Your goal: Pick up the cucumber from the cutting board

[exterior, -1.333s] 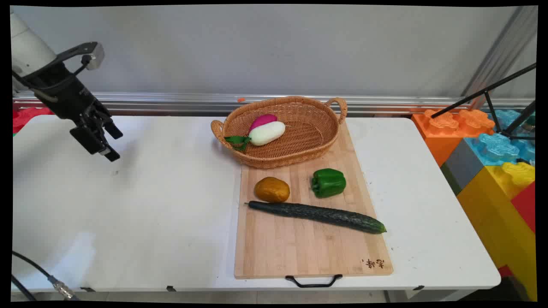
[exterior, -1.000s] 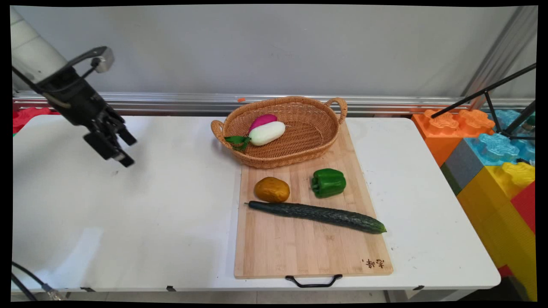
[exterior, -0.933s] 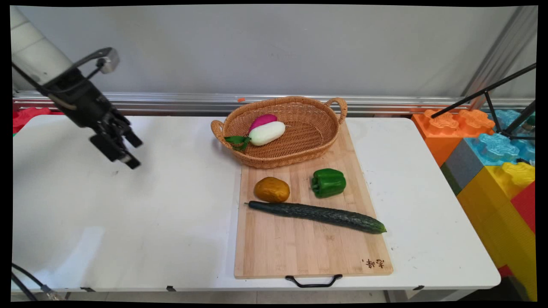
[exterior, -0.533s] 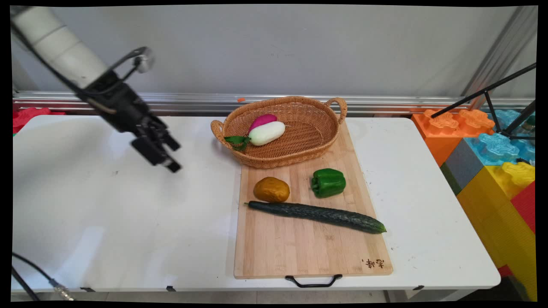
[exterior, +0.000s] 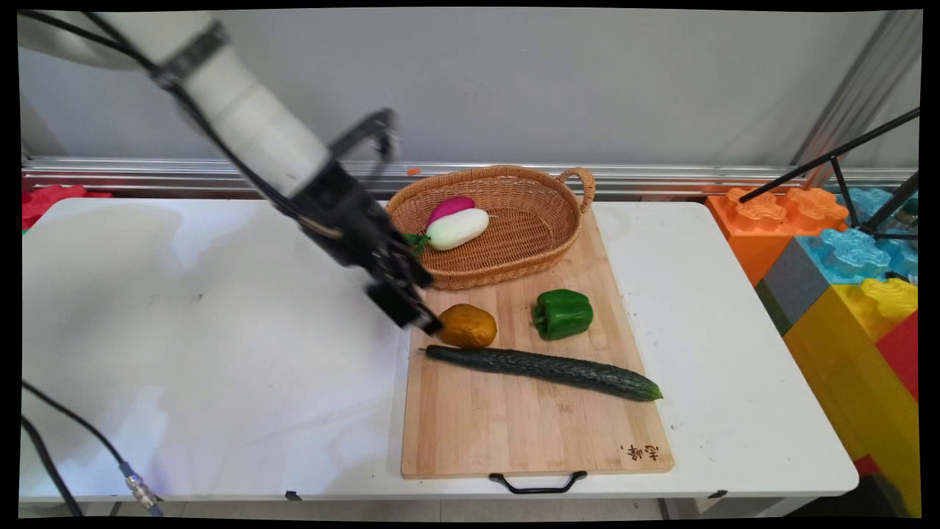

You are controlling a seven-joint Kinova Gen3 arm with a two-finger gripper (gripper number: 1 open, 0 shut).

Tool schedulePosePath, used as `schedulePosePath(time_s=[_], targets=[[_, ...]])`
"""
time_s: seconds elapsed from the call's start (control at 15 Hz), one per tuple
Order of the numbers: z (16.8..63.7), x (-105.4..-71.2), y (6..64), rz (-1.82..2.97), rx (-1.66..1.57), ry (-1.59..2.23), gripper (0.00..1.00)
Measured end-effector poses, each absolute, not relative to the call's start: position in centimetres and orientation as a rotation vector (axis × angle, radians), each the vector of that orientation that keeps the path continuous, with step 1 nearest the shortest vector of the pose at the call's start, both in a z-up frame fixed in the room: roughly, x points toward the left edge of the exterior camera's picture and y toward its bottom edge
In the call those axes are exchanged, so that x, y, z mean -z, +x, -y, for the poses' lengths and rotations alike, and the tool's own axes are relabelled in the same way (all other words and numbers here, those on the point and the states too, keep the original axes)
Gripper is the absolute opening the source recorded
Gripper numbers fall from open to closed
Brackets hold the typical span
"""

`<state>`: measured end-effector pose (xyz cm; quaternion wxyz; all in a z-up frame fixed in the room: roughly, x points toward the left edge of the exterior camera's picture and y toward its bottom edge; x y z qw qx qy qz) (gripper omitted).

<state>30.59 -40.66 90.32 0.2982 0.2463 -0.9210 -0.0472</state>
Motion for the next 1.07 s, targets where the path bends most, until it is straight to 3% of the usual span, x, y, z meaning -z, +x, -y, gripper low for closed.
schedulePosePath(time_s=[0.6,1.07], targets=[[43.1,-83.3,20.9,2.513,0.027,0.444,1.0],[45.2,-78.7,18.4,2.574,-0.027,0.377,1.0]])
